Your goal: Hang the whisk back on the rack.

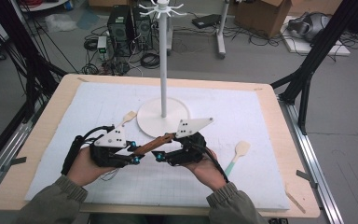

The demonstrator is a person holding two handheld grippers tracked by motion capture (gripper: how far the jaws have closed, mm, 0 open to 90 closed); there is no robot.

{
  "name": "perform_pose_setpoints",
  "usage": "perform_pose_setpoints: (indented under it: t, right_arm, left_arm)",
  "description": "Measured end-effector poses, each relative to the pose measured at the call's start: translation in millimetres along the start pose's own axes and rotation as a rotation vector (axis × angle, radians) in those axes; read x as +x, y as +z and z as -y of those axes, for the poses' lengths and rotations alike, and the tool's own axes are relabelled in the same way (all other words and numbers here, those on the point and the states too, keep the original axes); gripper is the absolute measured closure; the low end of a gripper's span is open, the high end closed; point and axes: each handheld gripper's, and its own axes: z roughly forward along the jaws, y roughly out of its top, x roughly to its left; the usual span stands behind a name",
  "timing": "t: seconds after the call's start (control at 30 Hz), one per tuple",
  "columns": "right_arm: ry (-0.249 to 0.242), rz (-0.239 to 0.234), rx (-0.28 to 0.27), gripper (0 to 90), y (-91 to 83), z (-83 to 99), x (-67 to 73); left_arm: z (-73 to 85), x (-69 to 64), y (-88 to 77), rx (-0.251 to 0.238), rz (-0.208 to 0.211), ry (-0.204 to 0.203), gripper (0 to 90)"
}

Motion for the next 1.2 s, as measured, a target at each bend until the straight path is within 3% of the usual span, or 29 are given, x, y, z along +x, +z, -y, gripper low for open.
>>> perform_pose_setpoints:
  t: [0.3, 0.83, 0.93, 0.97, 1.1, 1.2]
  right_arm:
    - [0.024, -0.014, -0.085, 56.5, 3.9, -2.9, -0.9]
    - [0.062, -0.043, -0.153, 64.6, 12.4, -6.3, -2.6]
    - [0.078, -0.070, -0.173, 67.8, 12.1, -6.4, -3.7]
    - [0.093, -0.109, -0.188, 72.2, 11.6, -7.2, -4.9]
    - [0.082, -0.112, -0.180, 72.7, 9.7, -12.5, -3.5]
    - [0.083, -0.124, -0.172, 72.8, 7.3, -18.2, -3.8]
  left_arm:
    - [-1.9, 2.7, 0.9, -0.037, -0.008, -0.026, 71.4]
    - [-3.6, 3.2, 3.1, -0.055, -0.017, -0.050, 71.5]
    - [-4.2, 2.1, 3.3, -0.058, -0.010, -0.043, 71.5]
    - [-4.7, 1.2, 3.8, -0.059, -0.009, -0.039, 71.5]
    - [-4.8, 1.6, 3.5, -0.081, 0.009, -0.046, 71.6]
    - [-3.7, 3.6, 0.4, -0.130, 0.042, -0.068, 71.2]
